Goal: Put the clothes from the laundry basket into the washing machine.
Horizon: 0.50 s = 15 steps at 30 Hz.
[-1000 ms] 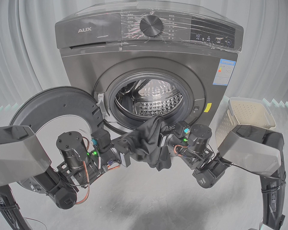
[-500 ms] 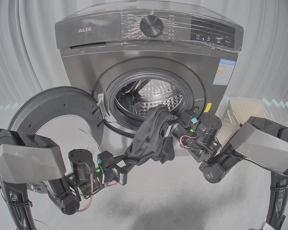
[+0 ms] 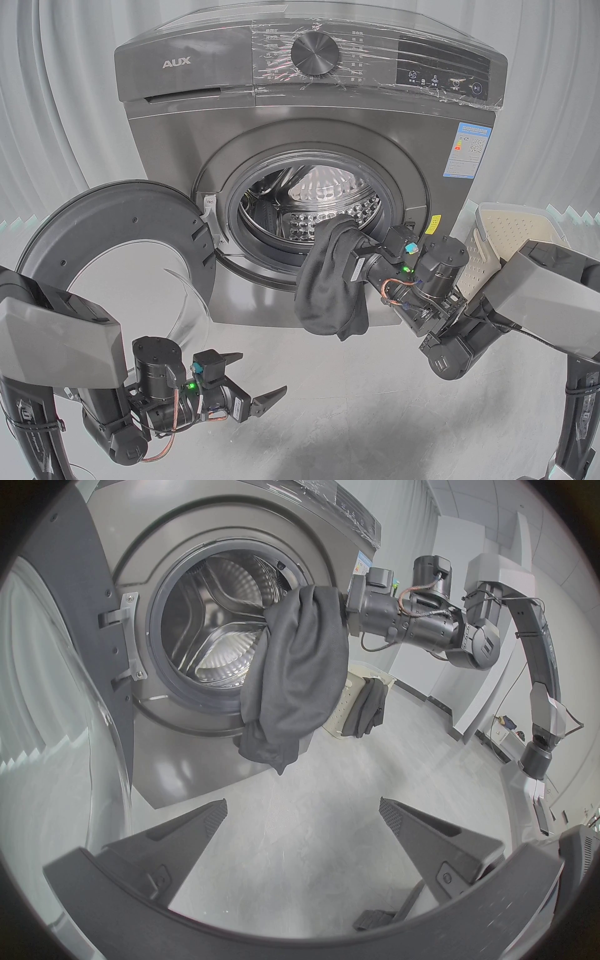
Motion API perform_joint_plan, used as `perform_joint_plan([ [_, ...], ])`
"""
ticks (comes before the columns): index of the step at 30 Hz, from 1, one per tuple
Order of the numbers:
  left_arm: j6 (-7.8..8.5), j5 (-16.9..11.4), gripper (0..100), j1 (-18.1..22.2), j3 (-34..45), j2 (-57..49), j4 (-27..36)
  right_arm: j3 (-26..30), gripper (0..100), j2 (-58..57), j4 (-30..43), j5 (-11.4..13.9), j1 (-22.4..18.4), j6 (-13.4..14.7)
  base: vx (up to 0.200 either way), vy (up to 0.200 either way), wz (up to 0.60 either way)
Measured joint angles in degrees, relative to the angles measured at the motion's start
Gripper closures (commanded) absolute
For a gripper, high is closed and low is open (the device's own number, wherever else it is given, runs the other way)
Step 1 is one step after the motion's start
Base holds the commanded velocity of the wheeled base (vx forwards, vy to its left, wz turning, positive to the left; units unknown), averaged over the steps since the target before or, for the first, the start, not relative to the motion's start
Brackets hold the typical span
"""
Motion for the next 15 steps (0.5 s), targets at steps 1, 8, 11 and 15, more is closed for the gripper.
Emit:
perform_joint_plan([
  [1,-0.05,0.0,0,0.1,-0.7,-0.1,0.0,0.4,100,-0.1,-0.1,0.0,0.1,0.0,0.0,0.0,0.0],
  [8,-0.99,0.2,0,0.9,-9.6,0.1,0.0,6.3,100,-1.7,-1.5,0.4,2.1,0.2,0.0,0.0,0.0],
  [11,-1.74,0.2,0,1.2,-13.0,0.6,0.0,8.9,100,-2.4,-2.1,0.5,3.3,0.3,0.0,0.0,0.0],
  [15,-1.8,-0.3,0,1.4,-15.4,2.1,0.1,10.1,100,-3.1,-2.4,0.6,4.5,0.4,0.0,0.0,0.0],
])
